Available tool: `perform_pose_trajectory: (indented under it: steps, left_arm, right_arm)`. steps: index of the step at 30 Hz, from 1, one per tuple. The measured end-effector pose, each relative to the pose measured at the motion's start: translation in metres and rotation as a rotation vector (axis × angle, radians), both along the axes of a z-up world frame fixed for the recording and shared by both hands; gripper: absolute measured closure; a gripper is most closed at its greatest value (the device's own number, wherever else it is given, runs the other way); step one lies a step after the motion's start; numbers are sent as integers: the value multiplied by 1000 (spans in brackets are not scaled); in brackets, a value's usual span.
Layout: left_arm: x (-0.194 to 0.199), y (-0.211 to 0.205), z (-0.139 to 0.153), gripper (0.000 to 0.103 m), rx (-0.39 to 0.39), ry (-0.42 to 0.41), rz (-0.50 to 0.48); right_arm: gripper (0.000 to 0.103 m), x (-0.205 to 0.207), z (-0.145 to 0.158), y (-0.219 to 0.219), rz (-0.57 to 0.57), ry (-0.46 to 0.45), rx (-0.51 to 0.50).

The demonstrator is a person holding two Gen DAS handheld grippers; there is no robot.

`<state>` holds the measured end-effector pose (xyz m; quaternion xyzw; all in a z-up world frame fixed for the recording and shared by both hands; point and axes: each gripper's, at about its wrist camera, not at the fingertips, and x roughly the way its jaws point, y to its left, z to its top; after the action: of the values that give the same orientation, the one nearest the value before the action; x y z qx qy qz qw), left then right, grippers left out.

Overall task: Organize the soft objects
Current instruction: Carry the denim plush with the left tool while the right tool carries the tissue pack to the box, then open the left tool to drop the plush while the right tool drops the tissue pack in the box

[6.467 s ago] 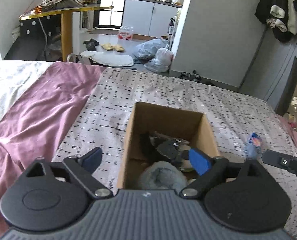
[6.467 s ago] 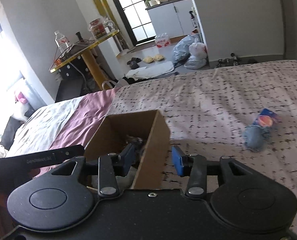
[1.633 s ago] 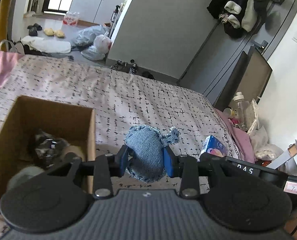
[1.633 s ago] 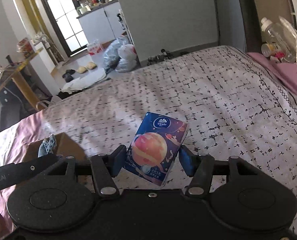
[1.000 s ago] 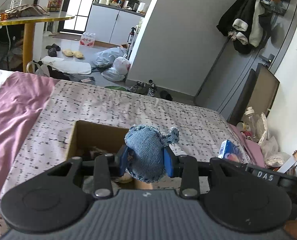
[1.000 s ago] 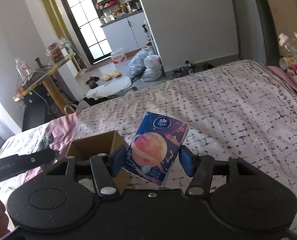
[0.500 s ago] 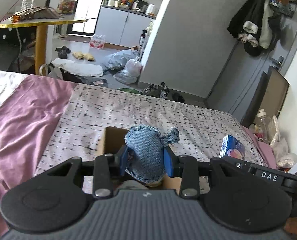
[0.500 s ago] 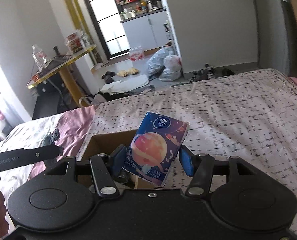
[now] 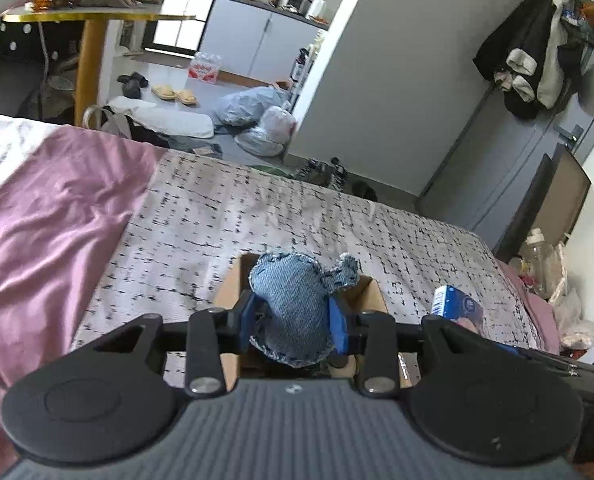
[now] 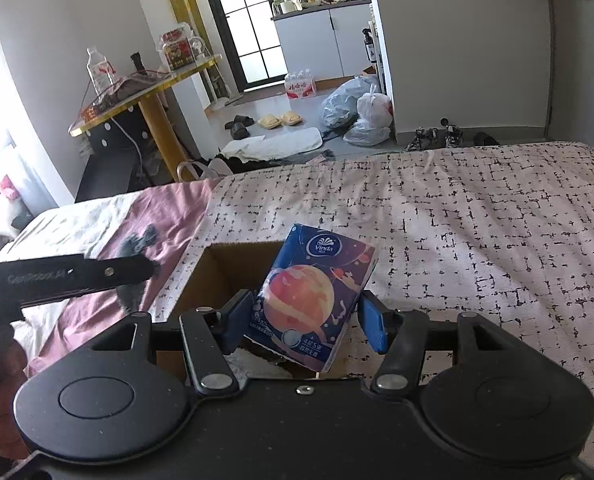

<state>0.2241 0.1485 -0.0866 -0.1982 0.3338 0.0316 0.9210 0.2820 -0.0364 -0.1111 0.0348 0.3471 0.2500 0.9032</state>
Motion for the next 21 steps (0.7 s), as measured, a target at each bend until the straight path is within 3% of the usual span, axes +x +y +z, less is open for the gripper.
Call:
perform_pose_trajectory:
  steps: [6, 10, 14, 21]
  left_arm:
    - [18, -11, -23, 58, 43, 45, -9]
    - [21, -10, -32, 34, 4, 76, -33]
    - [12, -10, -23, 28, 75, 62, -19]
    - [-7, 5, -5, 24, 81, 49, 15]
  right_arm:
    - [46, -1, -4, 3, 8, 10, -40]
    - [46, -1, -2, 7, 21, 5, -49]
    - [46, -2, 0, 11, 29, -2, -51]
    - [46, -1, 2, 20, 40, -1, -44]
